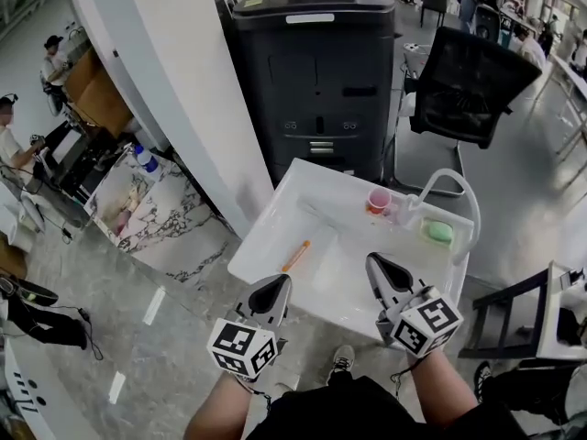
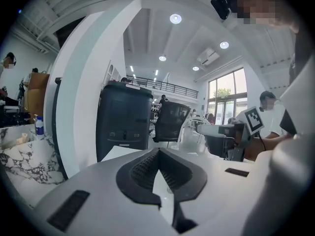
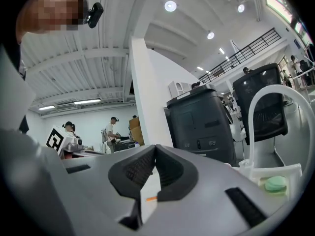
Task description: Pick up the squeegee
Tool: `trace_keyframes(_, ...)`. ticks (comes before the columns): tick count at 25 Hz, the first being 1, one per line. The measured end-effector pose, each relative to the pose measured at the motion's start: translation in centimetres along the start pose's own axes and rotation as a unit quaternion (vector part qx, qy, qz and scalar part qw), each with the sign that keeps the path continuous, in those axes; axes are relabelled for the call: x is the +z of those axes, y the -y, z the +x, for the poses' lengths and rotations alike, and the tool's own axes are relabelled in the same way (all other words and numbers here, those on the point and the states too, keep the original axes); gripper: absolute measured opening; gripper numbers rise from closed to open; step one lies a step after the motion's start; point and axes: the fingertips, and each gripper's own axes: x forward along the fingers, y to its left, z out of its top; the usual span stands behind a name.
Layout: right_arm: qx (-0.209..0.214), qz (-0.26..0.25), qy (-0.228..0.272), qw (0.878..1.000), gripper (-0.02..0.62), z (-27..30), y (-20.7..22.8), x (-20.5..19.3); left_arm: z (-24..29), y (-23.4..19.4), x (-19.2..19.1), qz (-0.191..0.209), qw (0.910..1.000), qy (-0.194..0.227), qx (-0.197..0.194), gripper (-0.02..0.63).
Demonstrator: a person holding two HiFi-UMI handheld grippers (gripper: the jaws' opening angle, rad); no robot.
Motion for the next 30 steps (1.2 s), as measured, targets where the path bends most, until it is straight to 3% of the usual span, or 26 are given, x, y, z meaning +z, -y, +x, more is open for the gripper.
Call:
trace_keyframes(10,0.014,0.0,0.011,1.0,0.017,-0.1,4.7,1.4,6.1,0.9,0.9,0.025,0.9994,-0.01,0.019,0.017)
trace_keyframes(21,-0.033,0.013,0.016,0.999,0.017,0.2,7.4,1.5,11.9,-1.4,-0.4,0.042,0.9973,-0.059,-0.005,0.021)
trace_keyframes(30,-0.109,0.014,0.006,0.994,0.017,3.4,8.7,0.8,17.8,-6.0,-5.2,0.086,0.9841,-0.148,-0.048,0.145)
